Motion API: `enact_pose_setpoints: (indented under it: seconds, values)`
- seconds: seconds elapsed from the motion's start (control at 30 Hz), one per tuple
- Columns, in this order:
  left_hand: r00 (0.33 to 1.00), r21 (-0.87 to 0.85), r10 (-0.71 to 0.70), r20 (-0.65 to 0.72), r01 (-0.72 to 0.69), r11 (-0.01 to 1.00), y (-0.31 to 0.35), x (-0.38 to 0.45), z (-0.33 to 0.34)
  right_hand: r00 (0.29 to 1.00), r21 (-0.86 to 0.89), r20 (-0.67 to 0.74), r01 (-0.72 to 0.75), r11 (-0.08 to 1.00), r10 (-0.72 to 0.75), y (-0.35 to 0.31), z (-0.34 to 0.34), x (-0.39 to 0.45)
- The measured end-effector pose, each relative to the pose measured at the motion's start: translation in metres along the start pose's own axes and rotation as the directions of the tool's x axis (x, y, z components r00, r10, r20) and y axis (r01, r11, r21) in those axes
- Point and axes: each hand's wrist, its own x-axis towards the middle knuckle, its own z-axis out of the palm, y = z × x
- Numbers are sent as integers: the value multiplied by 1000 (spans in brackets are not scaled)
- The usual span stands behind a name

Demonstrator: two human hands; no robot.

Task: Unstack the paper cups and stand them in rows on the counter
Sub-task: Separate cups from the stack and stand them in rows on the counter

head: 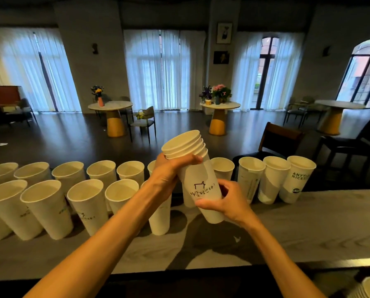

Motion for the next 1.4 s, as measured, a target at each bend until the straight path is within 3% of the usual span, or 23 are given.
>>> enact_pose_setpoints:
  seconds: [0.1,0.27,0.43,0.7,0.97,1.13,1.4]
  values:
    - [992,-31,55,-110,-58,998,6,5,-6,995,-74,-98,-35,997,28,17,16,3]
    - [980,-149,99,-173,-126,981,38,16,-24,965,-45,-77,-255,966,251,64,40,9]
    - [963,-232,62,-261,-125,965,53,15,-42,962,20,-45,-269,963,269,81,55,16]
    - [957,-230,55,-284,-124,965,52,17,-47,959,93,-51,-275,957,280,87,64,21]
    - [986,-115,122,-110,-135,984,41,10,-42,948,41,-68,-307,951,309,69,39,7]
    - [997,-166,71,-1,-70,984,36,0,-28,958,11,-147,-249,969,247,38,-10,-39]
    - [955,-132,7,295,33,991,5,-26,24,989,-61,-40,-142,988,140,-55,-41,-83]
